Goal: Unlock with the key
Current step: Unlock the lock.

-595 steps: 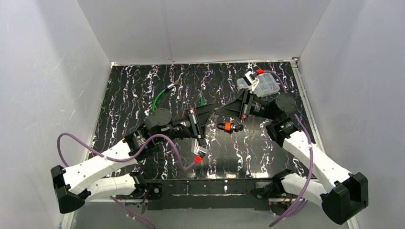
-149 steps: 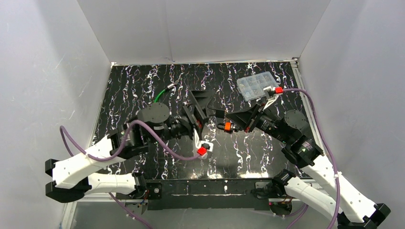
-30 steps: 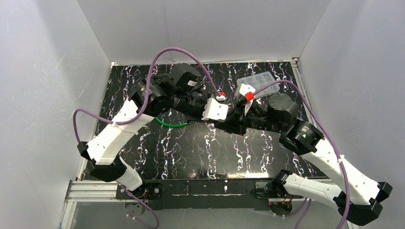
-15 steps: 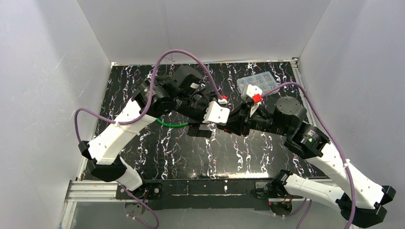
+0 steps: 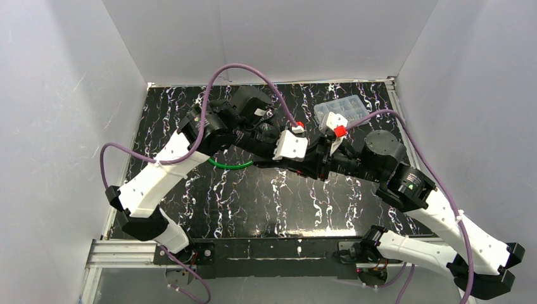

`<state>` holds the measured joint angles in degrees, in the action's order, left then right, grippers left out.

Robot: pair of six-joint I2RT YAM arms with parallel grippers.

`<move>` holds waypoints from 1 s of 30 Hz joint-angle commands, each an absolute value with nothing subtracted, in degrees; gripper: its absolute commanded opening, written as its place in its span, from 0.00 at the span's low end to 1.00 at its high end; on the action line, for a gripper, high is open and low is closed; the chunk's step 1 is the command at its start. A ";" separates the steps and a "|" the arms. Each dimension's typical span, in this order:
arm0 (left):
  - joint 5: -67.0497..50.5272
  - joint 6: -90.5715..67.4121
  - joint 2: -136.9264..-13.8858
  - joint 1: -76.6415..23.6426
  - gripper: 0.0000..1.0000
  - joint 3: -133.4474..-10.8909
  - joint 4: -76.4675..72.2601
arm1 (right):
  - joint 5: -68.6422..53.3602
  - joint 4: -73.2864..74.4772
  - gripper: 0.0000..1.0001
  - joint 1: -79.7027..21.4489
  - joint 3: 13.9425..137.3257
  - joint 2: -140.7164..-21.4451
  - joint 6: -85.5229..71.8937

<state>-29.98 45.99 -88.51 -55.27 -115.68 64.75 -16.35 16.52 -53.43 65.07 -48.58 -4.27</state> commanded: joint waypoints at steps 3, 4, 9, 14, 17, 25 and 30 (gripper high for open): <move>-30.33 45.03 -87.20 -55.81 0.14 -115.87 63.25 | -15.96 9.69 0.01 -54.49 65.66 -47.86 -4.93; -30.10 44.92 -87.21 -55.81 0.08 -115.89 63.17 | -15.95 9.81 0.02 -54.50 65.73 -47.90 -5.05; -29.37 44.49 -86.43 -55.83 0.00 -114.81 61.83 | -16.28 11.07 0.24 -54.49 66.26 -47.70 -6.02; -28.21 44.16 -84.15 -55.81 0.00 -111.32 59.19 | -15.52 12.36 0.51 -54.49 66.84 -47.00 -6.62; -26.85 44.30 -82.74 -55.86 0.00 -109.25 58.06 | -14.69 12.87 0.66 -54.49 67.38 -45.70 -6.60; -24.02 43.32 -80.95 -55.78 0.00 -107.49 55.56 | -12.04 18.57 0.73 -54.48 69.73 -42.07 -4.69; -23.58 42.51 -79.69 -55.72 0.00 -106.89 53.71 | -8.49 20.81 0.68 -54.42 67.38 -38.80 -4.95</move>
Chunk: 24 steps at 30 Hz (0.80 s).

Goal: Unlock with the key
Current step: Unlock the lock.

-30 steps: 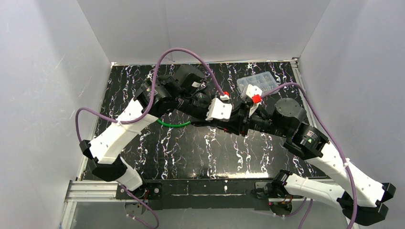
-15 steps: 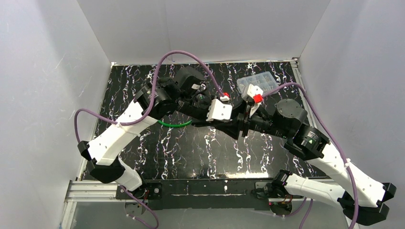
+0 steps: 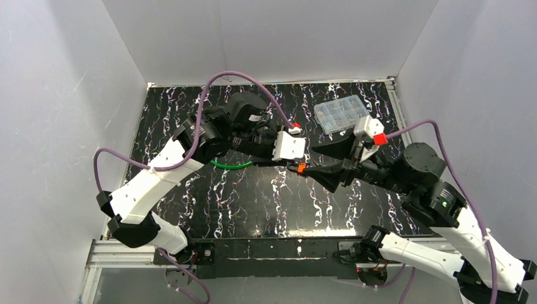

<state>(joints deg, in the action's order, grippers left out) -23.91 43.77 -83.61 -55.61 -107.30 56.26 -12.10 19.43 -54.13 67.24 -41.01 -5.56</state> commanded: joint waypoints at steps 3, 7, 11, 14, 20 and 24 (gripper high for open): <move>-23.83 42.41 -78.81 -55.77 0.00 -105.93 52.83 | -8.15 20.83 0.59 -54.43 65.99 -38.30 -6.35; -25.49 43.13 -78.03 -55.73 0.00 -104.94 52.60 | -7.73 19.53 0.56 -54.39 65.14 -38.83 -7.33; -25.87 43.77 -77.36 -55.72 0.00 -104.17 52.10 | -7.41 16.56 0.53 -54.38 64.96 -40.12 -8.99; -24.80 45.09 -76.00 -55.73 0.00 -101.98 50.09 | -8.28 14.13 0.51 -54.14 64.78 -41.72 -12.37; -23.04 46.78 -74.54 -55.79 0.00 -99.83 47.98 | -11.74 9.42 0.51 -53.59 62.94 -42.17 -16.73; -22.82 47.03 -74.50 -55.81 0.00 -99.87 47.60 | -12.78 9.47 0.50 -53.18 62.65 -42.72 -17.99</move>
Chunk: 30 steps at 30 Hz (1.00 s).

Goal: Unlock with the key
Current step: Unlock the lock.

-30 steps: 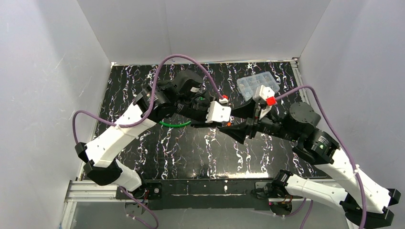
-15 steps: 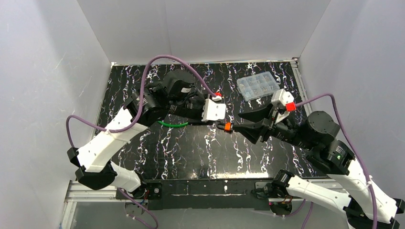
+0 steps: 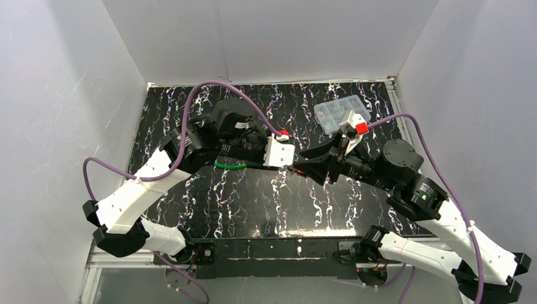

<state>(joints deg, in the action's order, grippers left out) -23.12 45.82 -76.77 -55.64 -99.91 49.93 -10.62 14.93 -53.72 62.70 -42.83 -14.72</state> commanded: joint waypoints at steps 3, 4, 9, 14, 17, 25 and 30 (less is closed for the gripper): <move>-22.78 47.10 -74.44 -55.80 0.00 -99.87 47.38 | -13.33 9.52 0.49 -52.92 62.25 -43.05 -18.43; -22.81 47.10 -74.42 -55.80 0.00 -99.82 47.34 | -13.65 9.48 0.48 -52.75 62.13 -43.17 -18.63; -22.53 47.17 -74.40 -55.80 0.00 -99.74 47.07 | -14.98 9.53 0.36 -52.01 62.06 -43.93 -19.49; -22.63 46.96 -74.57 -55.76 0.00 -100.59 47.11 | -14.61 10.45 0.37 -51.25 61.42 -43.52 -19.29; -22.70 46.88 -74.64 -55.82 0.00 -100.79 47.16 | -14.59 10.63 0.36 -50.92 61.35 -43.18 -19.25; -23.14 47.17 -74.72 -55.95 0.00 -100.89 47.49 | -15.02 9.86 0.19 -50.45 61.44 -43.36 -19.62; -22.82 47.85 -74.60 -56.35 0.00 -100.67 47.37 | -15.73 8.88 0.01 -50.44 60.91 -43.77 -20.27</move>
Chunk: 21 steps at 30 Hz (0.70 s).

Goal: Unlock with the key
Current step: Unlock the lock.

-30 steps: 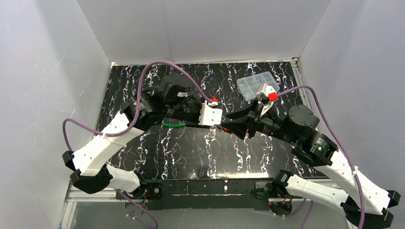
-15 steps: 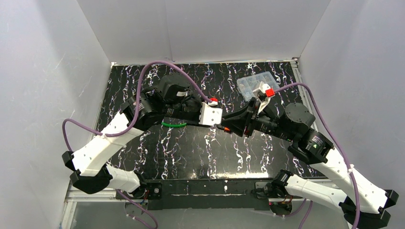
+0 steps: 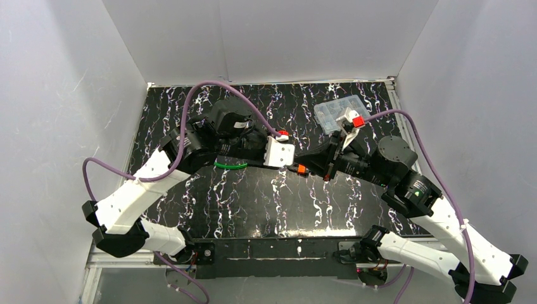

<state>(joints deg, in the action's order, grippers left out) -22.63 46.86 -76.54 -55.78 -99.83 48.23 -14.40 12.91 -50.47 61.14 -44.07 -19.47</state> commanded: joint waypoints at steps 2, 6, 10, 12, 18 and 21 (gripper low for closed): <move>-22.75 48.21 -74.63 -56.43 0.00 -100.83 47.31 | -16.01 8.73 0.01 -50.45 60.84 -43.95 -20.77; -21.93 49.57 -74.55 -57.27 0.00 -100.40 46.81 | -16.43 7.97 0.01 -50.45 60.60 -44.18 -21.31; -20.14 54.16 -73.43 -59.19 0.00 -97.28 44.60 | -17.25 6.82 0.01 -50.31 60.44 -44.34 -22.17; -18.69 57.28 -72.31 -60.45 0.00 -94.61 42.31 | -18.09 5.90 0.01 -50.20 60.28 -44.41 -23.10; -15.37 62.61 -70.28 -61.61 0.00 -89.18 33.93 | -20.05 3.23 0.01 -49.85 58.44 -44.51 -26.41; -13.99 63.87 -70.17 -61.61 0.00 -87.96 29.84 | -20.58 1.95 0.01 -49.75 57.39 -44.03 -27.70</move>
